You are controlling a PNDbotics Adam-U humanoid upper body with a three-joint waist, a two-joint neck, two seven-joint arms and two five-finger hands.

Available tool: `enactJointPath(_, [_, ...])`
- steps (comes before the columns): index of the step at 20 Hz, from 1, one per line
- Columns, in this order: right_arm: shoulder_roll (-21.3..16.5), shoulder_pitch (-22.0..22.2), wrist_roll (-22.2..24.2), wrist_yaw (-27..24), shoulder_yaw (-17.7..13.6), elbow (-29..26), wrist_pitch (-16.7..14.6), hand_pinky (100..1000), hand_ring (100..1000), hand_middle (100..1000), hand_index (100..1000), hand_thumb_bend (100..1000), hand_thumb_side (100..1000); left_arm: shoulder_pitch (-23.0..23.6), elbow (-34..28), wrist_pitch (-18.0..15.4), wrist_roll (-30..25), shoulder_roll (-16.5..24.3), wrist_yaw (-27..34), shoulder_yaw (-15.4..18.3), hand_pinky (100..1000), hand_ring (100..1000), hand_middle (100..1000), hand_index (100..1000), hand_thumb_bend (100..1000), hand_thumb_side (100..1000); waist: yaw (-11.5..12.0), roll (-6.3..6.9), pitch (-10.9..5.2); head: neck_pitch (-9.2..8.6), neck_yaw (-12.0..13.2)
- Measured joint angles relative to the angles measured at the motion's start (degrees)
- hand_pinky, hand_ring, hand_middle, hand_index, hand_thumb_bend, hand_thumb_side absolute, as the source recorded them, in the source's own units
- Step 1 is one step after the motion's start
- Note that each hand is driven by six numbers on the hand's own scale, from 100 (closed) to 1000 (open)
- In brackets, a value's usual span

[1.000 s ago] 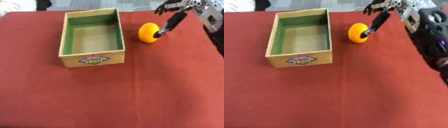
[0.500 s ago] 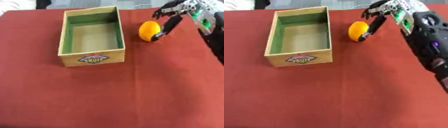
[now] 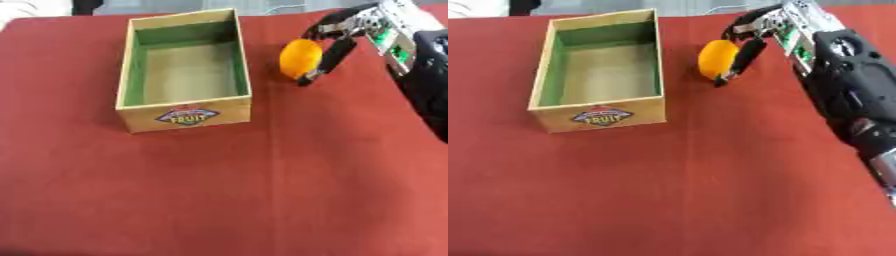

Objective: Pick up objects on the table and place them in the box.

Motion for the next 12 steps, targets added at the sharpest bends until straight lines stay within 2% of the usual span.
enactJointPath(4, [0.5,0.0,-2.1,1.1,-0.3,0.7,0.1,839,910,767,976,442,583,-0.2,0.0,0.0,0.0,0.0,0.1,0.0,543,570,624,735,109,870,0.0,0.02,0.18,0.00,0.0])
enactJointPath(12, [0.8,-0.1,-8.3,1.9,-0.2,0.2,1.9,756,812,601,791,100,336,-0.2,0.0,0.0,0.0,0.0,0.2,0.0,542,570,624,732,108,870,0.0,0.01,0.26,0.00,0.0])
